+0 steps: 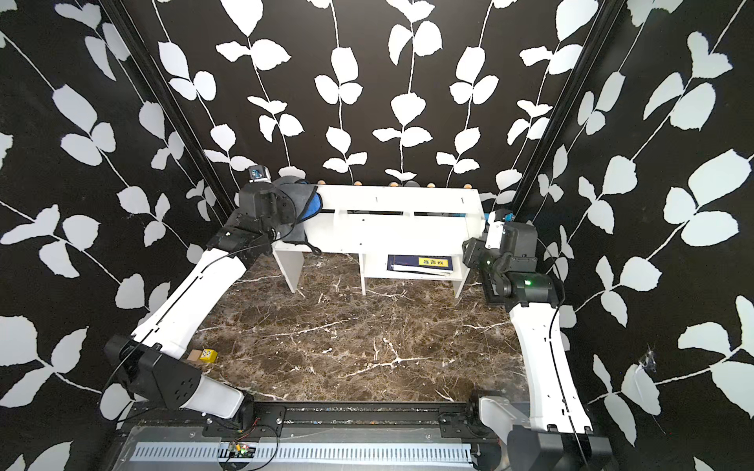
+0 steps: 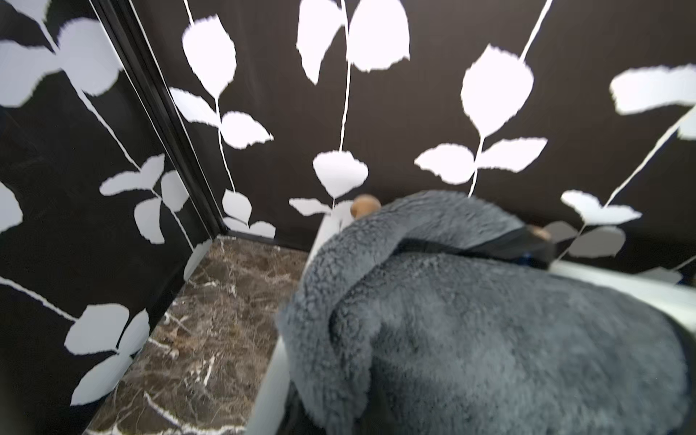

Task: Wipe the bookshelf clean with a cloth
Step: Wipe the dust from the shelf.

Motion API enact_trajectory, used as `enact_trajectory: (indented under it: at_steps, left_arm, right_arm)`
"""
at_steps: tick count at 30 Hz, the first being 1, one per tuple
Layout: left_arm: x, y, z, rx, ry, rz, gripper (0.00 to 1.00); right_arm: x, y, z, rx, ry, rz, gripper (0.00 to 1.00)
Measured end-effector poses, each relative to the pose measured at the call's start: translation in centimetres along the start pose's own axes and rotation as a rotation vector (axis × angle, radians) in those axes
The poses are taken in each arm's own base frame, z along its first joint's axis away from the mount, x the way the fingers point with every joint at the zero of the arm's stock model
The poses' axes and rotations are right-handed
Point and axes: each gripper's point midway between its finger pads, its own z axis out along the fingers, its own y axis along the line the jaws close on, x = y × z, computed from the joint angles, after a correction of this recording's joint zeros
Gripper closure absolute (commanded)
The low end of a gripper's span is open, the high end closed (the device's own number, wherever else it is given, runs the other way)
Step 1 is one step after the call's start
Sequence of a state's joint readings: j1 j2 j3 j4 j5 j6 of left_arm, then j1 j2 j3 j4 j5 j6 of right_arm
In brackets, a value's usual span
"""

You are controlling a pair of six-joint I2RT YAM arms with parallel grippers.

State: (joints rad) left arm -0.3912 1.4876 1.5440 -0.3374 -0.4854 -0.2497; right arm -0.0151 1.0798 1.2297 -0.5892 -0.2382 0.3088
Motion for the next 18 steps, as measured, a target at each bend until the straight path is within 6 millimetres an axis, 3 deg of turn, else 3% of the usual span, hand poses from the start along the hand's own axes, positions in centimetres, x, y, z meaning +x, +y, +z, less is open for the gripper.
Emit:
enact_trajectory:
  at_steps: [6, 9, 18]
  left_arm:
    - [5.4, -0.6, 1.1, 0.020, 0.111, 0.002, 1.00]
    - [7.2, -1.4, 1.0, 0.032, 0.136, 0.016, 1.00]
    - [6.5, -4.7, -2.8, 0.136, 0.086, 0.053, 1.00]
  right_arm:
    - [1.8, 0.3, -0.8, 0.007, 0.015, -0.009, 0.49]
    - [1.8, 0.3, -1.1, 0.013, 0.010, -0.014, 0.49]
    - [1.5, 0.8, -2.0, 0.003, -0.013, -0.011, 0.53]
